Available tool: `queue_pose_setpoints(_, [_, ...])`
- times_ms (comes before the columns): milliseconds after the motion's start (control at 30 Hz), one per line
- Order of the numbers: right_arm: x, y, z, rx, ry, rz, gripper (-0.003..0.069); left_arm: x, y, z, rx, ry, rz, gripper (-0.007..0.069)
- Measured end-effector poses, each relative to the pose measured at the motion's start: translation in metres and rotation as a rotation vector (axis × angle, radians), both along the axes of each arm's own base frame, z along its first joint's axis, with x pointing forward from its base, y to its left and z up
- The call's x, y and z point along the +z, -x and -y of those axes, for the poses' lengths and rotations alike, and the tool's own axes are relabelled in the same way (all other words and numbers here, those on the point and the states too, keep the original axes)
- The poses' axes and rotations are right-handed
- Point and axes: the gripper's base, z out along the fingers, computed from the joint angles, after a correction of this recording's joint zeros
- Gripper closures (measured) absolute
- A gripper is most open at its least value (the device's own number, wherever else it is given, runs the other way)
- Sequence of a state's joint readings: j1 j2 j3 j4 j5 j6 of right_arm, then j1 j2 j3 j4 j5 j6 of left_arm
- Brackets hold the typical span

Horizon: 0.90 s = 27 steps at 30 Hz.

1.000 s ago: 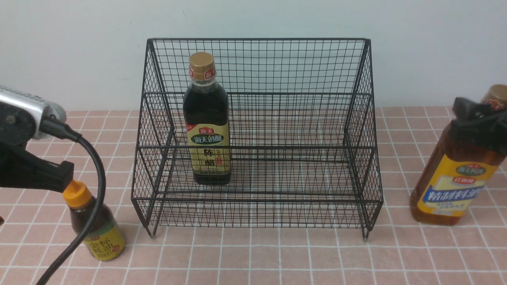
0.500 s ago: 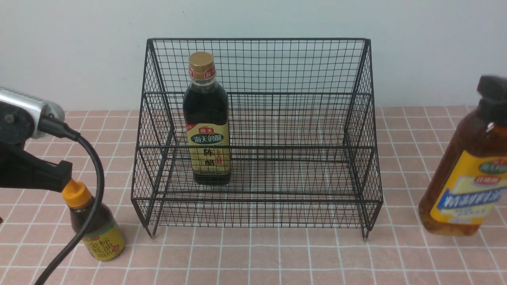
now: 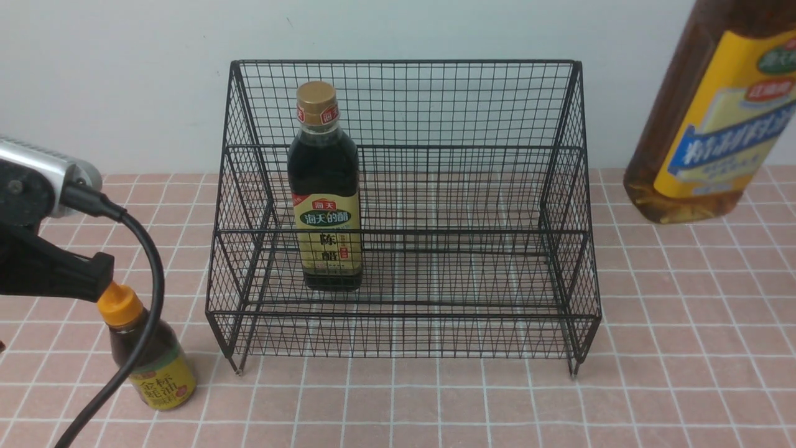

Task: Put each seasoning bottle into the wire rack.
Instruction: Use the right arm to put the condiment bottle back on the shelf

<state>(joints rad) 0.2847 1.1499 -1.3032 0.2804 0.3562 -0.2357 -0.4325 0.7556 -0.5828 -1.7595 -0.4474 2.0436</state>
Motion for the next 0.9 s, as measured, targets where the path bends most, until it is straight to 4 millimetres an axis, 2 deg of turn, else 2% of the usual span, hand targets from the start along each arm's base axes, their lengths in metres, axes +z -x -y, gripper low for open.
queue_pose_setpoints(67, [0.001, -0.006, -0.008, 0.026, -0.014, -0.002, 0.0347, 0.000, 0.000, 0.000, 0.000, 0.000, 0.000, 0.0631])
queue_pose_setpoints(167, [-0.005, -0.022, -0.032, 0.086, -0.025, -0.035, 0.0347, 0.000, 0.000, 0.000, 0.000, 0.000, 0.000, 0.0631])
queue_pose_setpoints(400, [-0.039, -0.059, -0.076, 0.164, -0.007, -0.128, 0.0347, 0.000, 0.000, 0.000, 0.000, 0.000, 0.000, 0.0631])
queue_pose_setpoints(533, [-0.053, -0.076, -0.085, 0.155, 0.004, -0.136, 0.0347, 0.000, 0.000, 0.000, 0.000, 0.001, 0.000, 0.0631])
queue_pose_setpoints(900, [-0.059, -0.090, -0.089, 0.132, 0.032, -0.071, 0.0347, 0.000, 0.000, 0.000, 0.000, 0.001, 0.000, 0.0631])
